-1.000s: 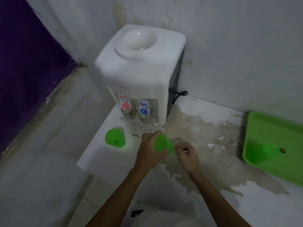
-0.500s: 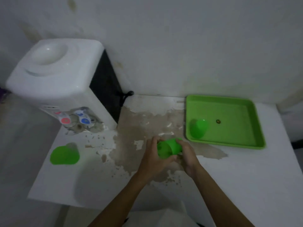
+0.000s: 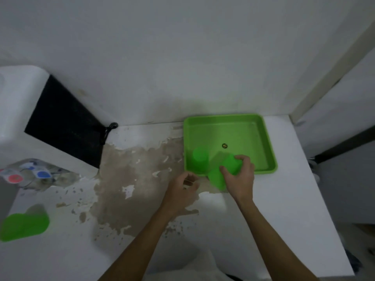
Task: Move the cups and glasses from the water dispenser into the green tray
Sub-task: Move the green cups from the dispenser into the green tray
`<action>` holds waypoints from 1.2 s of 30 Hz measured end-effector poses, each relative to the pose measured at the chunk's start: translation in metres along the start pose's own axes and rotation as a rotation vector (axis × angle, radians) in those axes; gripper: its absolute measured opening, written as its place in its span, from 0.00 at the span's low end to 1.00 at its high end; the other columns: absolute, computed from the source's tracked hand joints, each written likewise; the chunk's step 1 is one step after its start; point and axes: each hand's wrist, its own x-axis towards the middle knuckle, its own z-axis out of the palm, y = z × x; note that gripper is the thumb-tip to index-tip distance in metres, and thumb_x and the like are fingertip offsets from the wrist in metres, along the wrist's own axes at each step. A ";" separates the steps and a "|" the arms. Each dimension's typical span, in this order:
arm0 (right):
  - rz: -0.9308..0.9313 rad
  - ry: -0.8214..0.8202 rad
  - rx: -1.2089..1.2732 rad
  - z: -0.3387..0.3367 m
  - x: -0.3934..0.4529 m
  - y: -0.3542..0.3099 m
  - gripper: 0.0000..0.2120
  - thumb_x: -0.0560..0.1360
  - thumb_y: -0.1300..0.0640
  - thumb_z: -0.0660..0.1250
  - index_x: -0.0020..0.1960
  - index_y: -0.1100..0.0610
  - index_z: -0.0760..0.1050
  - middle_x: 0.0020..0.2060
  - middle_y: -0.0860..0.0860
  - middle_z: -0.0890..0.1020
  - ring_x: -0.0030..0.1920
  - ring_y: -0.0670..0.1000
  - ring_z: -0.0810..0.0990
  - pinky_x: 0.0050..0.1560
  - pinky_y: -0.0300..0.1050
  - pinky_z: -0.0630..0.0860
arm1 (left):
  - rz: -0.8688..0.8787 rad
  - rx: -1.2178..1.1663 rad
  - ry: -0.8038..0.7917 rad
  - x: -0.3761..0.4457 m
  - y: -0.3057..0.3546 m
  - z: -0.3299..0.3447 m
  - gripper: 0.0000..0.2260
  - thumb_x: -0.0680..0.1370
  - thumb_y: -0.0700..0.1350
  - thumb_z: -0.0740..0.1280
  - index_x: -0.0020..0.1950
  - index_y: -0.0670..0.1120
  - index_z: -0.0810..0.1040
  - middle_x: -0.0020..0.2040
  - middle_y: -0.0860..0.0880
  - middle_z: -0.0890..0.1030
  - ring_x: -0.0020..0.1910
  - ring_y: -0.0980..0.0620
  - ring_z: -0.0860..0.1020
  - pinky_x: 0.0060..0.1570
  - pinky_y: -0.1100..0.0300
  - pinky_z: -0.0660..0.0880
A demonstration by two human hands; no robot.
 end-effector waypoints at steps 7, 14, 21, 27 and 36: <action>-0.182 -0.036 -0.149 0.003 0.041 -0.002 0.25 0.68 0.61 0.78 0.60 0.59 0.70 0.62 0.57 0.70 0.52 0.49 0.71 0.52 0.39 0.69 | -0.010 0.018 0.025 0.026 -0.001 0.006 0.07 0.78 0.40 0.71 0.48 0.54 0.80 0.47 0.54 0.83 0.47 0.57 0.81 0.43 0.73 0.74; -0.235 -0.122 -0.261 0.020 0.060 0.024 0.22 0.67 0.63 0.79 0.53 0.57 0.71 0.63 0.59 0.71 0.58 0.57 0.77 0.63 0.43 0.70 | -0.058 0.011 0.042 0.042 -0.001 0.010 0.07 0.78 0.38 0.70 0.50 0.51 0.81 0.49 0.55 0.82 0.49 0.62 0.79 0.46 0.71 0.73; -0.210 -0.152 -0.303 0.028 0.072 0.036 0.22 0.67 0.62 0.79 0.55 0.55 0.71 0.65 0.59 0.71 0.62 0.59 0.77 0.64 0.47 0.69 | -0.079 0.029 0.036 0.054 -0.003 0.013 0.08 0.77 0.39 0.70 0.49 0.52 0.80 0.47 0.56 0.81 0.45 0.69 0.78 0.45 0.75 0.73; -0.276 -0.108 -0.375 0.023 0.072 0.030 0.24 0.65 0.56 0.80 0.56 0.57 0.73 0.64 0.60 0.72 0.63 0.61 0.75 0.66 0.55 0.75 | -0.067 0.032 0.020 0.053 -0.006 0.012 0.06 0.77 0.38 0.70 0.53 0.47 0.81 0.48 0.56 0.81 0.47 0.66 0.77 0.45 0.77 0.72; -0.454 -0.013 -0.169 0.034 0.009 0.008 0.04 0.72 0.63 0.69 0.43 0.57 0.75 0.37 0.52 0.80 0.37 0.51 0.77 0.38 0.53 0.78 | -0.030 -0.022 0.063 0.022 -0.028 -0.014 0.07 0.76 0.38 0.71 0.47 0.51 0.81 0.44 0.56 0.83 0.43 0.62 0.80 0.45 0.69 0.75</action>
